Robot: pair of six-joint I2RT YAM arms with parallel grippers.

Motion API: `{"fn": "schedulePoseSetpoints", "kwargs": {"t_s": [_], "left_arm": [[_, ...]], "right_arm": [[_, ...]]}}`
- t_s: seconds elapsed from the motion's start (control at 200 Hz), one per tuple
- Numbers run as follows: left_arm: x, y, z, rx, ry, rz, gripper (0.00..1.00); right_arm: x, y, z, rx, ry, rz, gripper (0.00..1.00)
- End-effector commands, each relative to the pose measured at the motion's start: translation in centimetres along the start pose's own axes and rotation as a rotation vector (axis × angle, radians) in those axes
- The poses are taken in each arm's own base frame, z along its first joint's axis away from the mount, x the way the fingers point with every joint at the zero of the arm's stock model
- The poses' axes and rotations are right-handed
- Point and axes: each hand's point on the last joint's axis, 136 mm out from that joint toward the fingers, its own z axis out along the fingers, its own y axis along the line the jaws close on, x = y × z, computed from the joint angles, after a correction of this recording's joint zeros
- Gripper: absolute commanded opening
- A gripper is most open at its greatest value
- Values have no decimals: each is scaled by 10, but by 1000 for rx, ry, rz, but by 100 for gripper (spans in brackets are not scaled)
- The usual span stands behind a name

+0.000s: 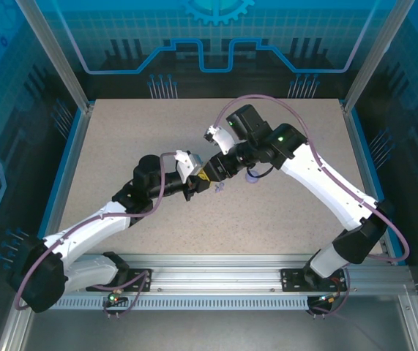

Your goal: Insert the wireless bluetooth earbuds into the charging case

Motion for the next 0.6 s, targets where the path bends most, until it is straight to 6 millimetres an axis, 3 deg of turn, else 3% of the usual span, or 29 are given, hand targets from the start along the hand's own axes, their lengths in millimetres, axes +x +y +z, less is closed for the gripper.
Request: {"fn": "schedulePoseSetpoints", "kwargs": {"t_s": [0.0, 0.595], "left_arm": [[-16, 0, 0, -5, -30, 34, 9], [-16, 16, 0, -94, -27, 32, 9]], "right_arm": [[-1, 9, -1, -12, 16, 12, 43], [-1, 7, 7, -17, 34, 72, 45]]}}
